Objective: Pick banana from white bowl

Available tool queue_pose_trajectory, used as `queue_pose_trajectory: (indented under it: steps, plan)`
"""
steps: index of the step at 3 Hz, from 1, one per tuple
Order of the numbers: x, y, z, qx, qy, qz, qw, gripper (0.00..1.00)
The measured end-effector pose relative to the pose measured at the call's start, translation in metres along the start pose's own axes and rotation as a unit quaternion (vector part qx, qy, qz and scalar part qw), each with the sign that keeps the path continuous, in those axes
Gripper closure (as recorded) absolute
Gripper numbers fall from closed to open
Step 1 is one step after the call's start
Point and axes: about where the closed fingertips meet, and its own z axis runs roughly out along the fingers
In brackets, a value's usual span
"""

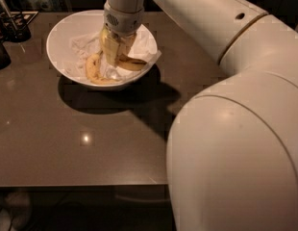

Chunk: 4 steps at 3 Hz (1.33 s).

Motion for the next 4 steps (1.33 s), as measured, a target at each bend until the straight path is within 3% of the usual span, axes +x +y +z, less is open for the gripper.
queue_pose_trajectory:
  steps: [2,4]
  plan:
    - [0.039,0.037,-0.046,0.018,0.002,-0.045,0.9988,1.0]
    - [0.088,0.072,-0.074,0.014,0.012,-0.045,0.9988,1.0]
